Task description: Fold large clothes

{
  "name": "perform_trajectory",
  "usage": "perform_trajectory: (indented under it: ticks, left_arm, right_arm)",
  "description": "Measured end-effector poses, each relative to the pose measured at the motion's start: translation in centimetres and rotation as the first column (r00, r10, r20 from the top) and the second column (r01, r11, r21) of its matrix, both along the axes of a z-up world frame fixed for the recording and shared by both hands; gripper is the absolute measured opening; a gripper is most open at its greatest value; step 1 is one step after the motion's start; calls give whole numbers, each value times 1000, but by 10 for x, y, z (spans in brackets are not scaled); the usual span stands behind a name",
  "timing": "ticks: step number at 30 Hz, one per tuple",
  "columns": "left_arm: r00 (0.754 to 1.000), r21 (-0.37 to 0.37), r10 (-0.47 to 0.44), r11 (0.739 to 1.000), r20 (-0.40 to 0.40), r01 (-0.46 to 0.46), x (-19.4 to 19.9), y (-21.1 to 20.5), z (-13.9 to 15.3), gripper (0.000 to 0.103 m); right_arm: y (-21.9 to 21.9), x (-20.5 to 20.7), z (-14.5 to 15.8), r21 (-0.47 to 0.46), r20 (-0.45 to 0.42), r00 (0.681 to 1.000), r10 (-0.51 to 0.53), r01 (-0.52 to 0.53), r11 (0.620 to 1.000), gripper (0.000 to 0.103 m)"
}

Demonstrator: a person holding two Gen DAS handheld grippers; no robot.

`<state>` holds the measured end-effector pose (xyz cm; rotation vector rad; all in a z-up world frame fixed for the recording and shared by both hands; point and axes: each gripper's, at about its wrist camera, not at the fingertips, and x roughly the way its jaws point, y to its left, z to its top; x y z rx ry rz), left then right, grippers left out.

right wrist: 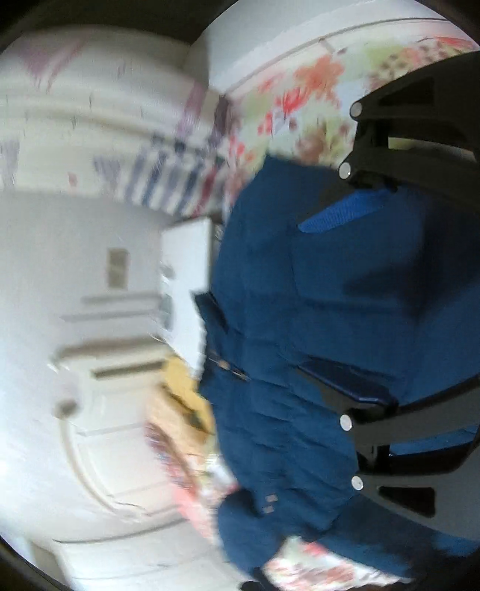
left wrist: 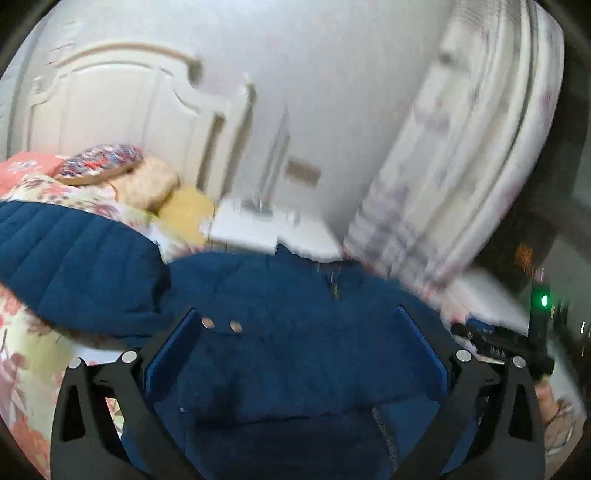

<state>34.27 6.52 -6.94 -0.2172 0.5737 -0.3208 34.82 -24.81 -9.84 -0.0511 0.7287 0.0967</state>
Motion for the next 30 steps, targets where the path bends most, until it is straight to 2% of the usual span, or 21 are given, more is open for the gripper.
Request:
perform_trajectory:
  ticks: [1, 3, 4, 5, 7, 9, 11, 13, 15, 17, 18, 20, 22, 23, 26, 27, 28, 29, 30]
  left_arm:
    - [1000, 36, -2, 999, -24, 3, 7, -8, -6, 98]
    - [993, 85, -27, 996, -111, 37, 29, -18, -30, 98]
    - [987, 92, -31, 995, -157, 46, 39, -20, -43, 98]
    - [979, 98, -27, 994, -200, 48, 47, -21, -54, 98]
    - [966, 94, -22, 994, -256, 48, 57, -19, -74, 98]
    - [970, 124, -26, 991, -243, 57, 55, -22, -86, 98]
    - [970, 168, -14, 984, -241, 57, 52, -29, -87, 99]
    - [969, 215, 0, 975, -249, 55, 53, -35, -90, 99]
    - [968, 248, 10, 967, -249, 54, 52, -38, -91, 99]
    - [968, 241, 9, 969, -250, 53, 53, -36, -90, 99]
    - [968, 227, 4, 972, -250, 54, 53, -34, -89, 99]
    - [968, 196, -11, 979, -250, 62, 55, -31, -89, 99]
    - [968, 177, -21, 982, -251, 67, 56, -29, -89, 99]
    - [968, 174, -22, 982, -251, 67, 55, -29, -89, 99]
    - [967, 177, -20, 982, -253, 67, 56, -29, -90, 99]
    - [967, 177, -20, 982, -252, 67, 56, -29, -90, 99]
    - [967, 177, -20, 982, -252, 67, 55, -29, -90, 99]
    - [968, 175, -20, 982, -252, 66, 55, -29, -90, 99]
    - [968, 171, -22, 983, -252, 67, 55, -28, -90, 99]
  right_arm:
    - [7, 8, -12, -25, -34, 999, 10, -11, 1000, 71]
    - [10, 24, -45, -133, -134, 990, -44, 26, 991, 72]
    - [-1, 28, -60, -106, -180, 982, -64, 45, 993, 78]
    - [-15, 28, -62, -5, -191, 980, -58, 58, 998, 78]
    - [-24, 26, -55, 19, -207, 975, -75, 81, 997, 78]
    - [-24, 24, -39, 30, -177, 982, -68, 74, 997, 79]
    - [-28, 29, -20, 103, -118, 992, -52, 64, 993, 83]
    - [-31, 49, -10, 157, -98, 994, -53, 68, 985, 85]
    - [-30, 76, -10, 166, -105, 993, -55, 72, 984, 85]
    - [-31, 104, -19, 178, -148, 987, -57, 83, 980, 85]
    - [-34, 119, -30, 161, -182, 981, -75, 105, 981, 85]
    - [-40, 135, -55, 62, -232, 963, -139, 158, 986, 85]
    - [-47, 132, -57, 112, -222, 960, -172, 200, 973, 84]
    - [-48, 129, -53, 109, -222, 953, -208, 236, 966, 83]
    - [-47, 116, -38, 132, -148, 956, -254, 273, 953, 86]
    - [-46, 111, -33, 123, -97, 960, -262, 272, 954, 90]
    - [-45, 111, -35, 86, -89, 957, -275, 282, 955, 98]
    - [-47, 120, -47, 18, -134, 946, -296, 301, 953, 100]
    - [-50, 127, -63, 0, -208, 935, -286, 292, 956, 101]
